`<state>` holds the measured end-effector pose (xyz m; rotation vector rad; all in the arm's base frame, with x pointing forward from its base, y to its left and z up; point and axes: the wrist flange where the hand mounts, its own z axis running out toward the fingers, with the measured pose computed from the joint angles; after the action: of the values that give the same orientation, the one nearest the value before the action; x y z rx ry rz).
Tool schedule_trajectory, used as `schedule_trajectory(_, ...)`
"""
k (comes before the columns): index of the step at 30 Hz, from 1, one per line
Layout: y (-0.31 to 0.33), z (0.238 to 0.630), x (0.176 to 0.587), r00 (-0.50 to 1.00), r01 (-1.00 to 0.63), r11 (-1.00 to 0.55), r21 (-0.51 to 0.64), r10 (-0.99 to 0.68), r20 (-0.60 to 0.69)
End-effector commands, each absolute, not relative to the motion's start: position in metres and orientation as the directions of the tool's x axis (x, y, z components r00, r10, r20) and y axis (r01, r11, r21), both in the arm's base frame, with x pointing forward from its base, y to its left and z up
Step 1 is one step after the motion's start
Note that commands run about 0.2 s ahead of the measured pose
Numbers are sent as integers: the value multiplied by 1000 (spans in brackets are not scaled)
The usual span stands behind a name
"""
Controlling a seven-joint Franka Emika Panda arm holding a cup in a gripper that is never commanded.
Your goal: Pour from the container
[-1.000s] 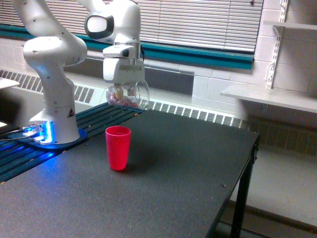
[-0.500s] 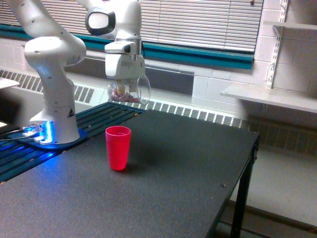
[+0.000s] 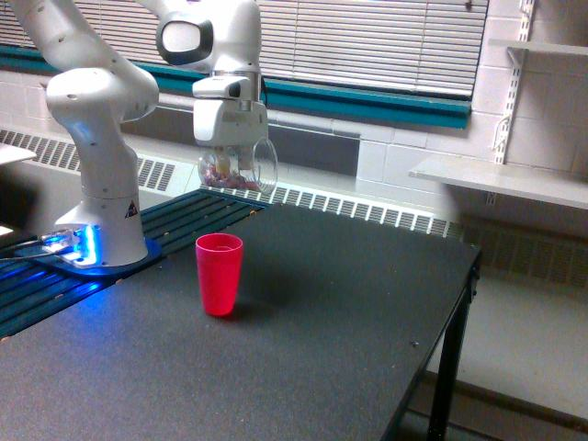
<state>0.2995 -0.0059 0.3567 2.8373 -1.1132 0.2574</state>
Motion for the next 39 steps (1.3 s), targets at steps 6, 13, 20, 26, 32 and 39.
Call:
schedule_trajectory(6,-4,343,290,719,-688,-725,38,-675,164)
schedule_trajectory(13,-43,358,273,619,-783,-621,-23,-783,54)
schedule_trajectory(20,-50,377,258,598,-799,-601,-19,-798,68)
schedule_trajectory(26,-47,393,245,590,-804,-593,-35,-804,70)
schedule_trajectory(32,-104,407,240,569,-822,-568,40,-818,79)
schedule_trajectory(39,-143,432,255,594,-804,-588,86,-800,83)
